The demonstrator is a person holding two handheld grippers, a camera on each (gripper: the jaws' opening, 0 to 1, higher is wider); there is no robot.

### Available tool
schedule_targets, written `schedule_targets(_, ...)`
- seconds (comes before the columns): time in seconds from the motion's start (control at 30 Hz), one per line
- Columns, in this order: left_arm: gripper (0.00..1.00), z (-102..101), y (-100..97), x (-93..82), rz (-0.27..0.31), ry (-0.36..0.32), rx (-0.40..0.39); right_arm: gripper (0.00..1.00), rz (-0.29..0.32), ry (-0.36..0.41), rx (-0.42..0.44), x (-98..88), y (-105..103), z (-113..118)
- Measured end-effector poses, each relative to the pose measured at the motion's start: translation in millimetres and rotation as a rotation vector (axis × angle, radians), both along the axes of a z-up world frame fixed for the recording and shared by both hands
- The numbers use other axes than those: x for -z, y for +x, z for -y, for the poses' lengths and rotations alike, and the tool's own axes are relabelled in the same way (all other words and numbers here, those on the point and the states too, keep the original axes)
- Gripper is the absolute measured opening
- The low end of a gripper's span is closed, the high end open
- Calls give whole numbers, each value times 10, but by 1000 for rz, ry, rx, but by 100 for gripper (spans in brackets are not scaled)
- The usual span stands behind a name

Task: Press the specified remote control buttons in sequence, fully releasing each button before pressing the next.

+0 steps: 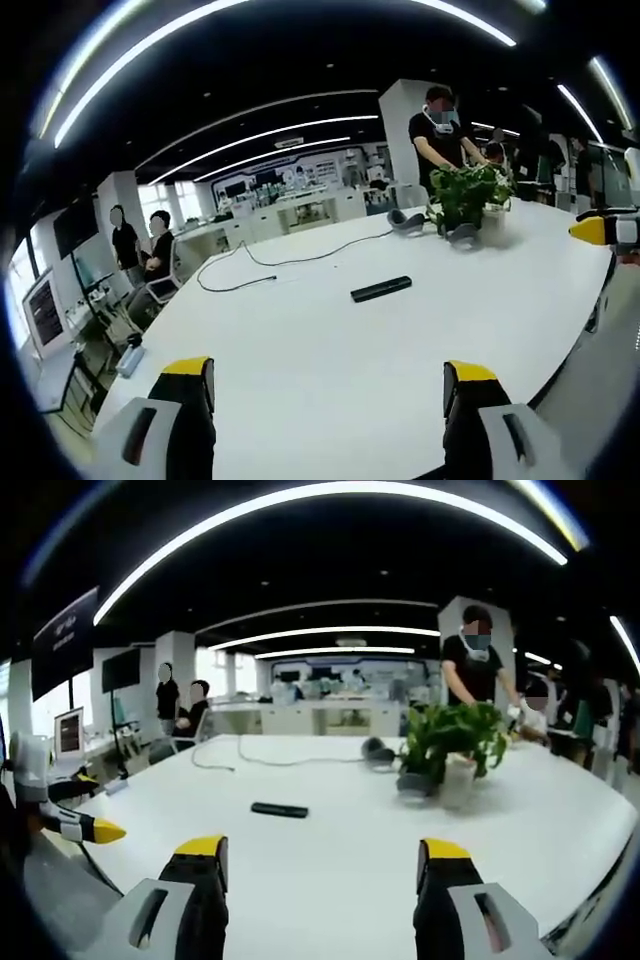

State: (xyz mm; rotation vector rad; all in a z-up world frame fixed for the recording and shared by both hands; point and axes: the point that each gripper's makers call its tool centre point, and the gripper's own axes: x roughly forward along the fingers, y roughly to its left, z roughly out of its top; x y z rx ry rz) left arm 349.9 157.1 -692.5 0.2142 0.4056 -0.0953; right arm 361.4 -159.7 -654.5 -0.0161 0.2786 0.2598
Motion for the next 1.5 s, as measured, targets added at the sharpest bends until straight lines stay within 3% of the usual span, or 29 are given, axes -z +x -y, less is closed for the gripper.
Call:
schedule_targets(0.73,98,46,5,14,-13,-13,21,71,6,15,-1,-19,-7,13)
schedule_targets(0.97,97,53,1,43,-31,6,27,68,-3,-2,-17,3,-14,-16)
schedule_targets(1.23,96,122,21,41,-54,-16,62,67,-13,1,-35,18,-18,-52)
schedule_targets(1.5,92,180,268,-69,-44,31,131,66,-66,-26,-56,122,-7,-95)
